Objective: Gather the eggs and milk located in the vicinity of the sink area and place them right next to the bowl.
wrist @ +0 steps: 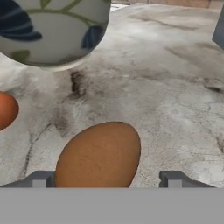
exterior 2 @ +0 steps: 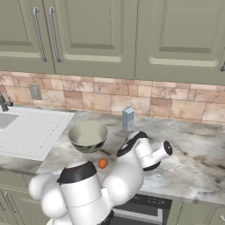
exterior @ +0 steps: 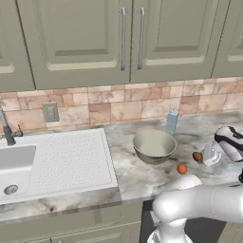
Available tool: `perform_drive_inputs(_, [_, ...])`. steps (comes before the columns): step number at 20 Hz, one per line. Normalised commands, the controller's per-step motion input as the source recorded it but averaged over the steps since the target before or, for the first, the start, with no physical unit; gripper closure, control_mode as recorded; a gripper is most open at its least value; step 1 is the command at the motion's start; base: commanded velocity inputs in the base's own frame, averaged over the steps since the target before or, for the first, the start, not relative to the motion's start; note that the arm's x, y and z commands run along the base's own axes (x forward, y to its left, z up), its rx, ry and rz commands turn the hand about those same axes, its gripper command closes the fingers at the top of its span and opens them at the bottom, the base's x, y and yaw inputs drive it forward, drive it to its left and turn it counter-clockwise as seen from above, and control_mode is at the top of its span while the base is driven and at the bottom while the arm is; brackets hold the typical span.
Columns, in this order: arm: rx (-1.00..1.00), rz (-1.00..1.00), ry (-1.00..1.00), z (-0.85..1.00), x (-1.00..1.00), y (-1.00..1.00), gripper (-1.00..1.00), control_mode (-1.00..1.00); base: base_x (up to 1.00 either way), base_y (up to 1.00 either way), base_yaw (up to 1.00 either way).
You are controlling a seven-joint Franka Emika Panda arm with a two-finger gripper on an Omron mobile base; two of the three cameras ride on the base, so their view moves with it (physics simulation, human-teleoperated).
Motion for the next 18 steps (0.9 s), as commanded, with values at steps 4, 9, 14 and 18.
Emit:
perform_drive_inputs(4, [0.00,0.00,0.00,-0.16,0.13,0.00,1.00,-1.00,0.00,0.00,0.00])
perform_drive_inputs(9, [0.00,0.00,-0.01,-0.01,0.10,0.00,1.00,-1.00,0.00,0.00,0.00])
perform_drive_inputs(14, [0.00,0.00,-0.02,-0.11,0.00,0.19,1.00,-1.00,0.00,0.00,0.00])
perform_drive_inputs(18, [0.00,0.00,-0.06,-0.16,0.00,0.38,1.00,-1.00,0.00,0.00,0.00])
